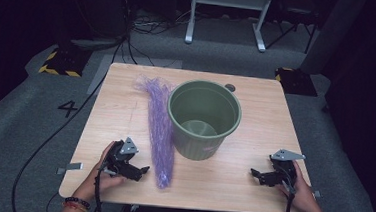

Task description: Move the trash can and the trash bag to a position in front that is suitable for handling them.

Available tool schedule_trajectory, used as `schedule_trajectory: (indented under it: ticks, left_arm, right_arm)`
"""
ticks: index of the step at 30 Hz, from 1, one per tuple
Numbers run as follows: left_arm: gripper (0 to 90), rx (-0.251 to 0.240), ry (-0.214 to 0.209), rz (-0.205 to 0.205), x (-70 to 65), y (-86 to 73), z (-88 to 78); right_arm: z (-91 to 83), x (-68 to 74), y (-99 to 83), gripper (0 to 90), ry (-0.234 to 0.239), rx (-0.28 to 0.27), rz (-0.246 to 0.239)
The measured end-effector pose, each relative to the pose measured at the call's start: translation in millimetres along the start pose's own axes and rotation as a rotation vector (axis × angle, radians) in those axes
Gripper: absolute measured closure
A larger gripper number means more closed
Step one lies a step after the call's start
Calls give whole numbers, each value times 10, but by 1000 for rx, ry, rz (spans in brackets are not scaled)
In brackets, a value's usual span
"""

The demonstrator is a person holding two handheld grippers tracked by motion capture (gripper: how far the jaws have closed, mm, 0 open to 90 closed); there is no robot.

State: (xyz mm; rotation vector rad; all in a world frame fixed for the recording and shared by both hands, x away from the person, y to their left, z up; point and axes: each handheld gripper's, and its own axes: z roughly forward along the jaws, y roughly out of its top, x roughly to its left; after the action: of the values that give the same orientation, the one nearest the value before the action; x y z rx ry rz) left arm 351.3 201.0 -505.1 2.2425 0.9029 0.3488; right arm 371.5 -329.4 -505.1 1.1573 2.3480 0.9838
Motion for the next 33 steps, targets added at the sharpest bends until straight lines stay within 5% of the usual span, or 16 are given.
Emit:
schedule_trajectory:
  ticks: [9,15,19,26,29,33]
  left_arm:
    - [14,-6,7,0,-20,-11,-16]
    - [207,-45,-31,-6,-27,7,-52]
    - [185,-54,-18,20,-75,33,-92]
    - [168,-88,-33,7,-66,139,-103]
    - [171,-85,51,39,-70,248,-67]
    - [191,-109,48,43,-31,332,-46]
  right_arm:
    - [0,0,1,0,1,0,0]
    - [0,-1,1,0,2,0,-1]
    - [3,-7,4,0,6,0,-7]
    - [4,-9,5,0,8,0,-8]
    - [4,-9,5,0,8,0,-9]
    - [4,-9,5,0,8,0,-9]
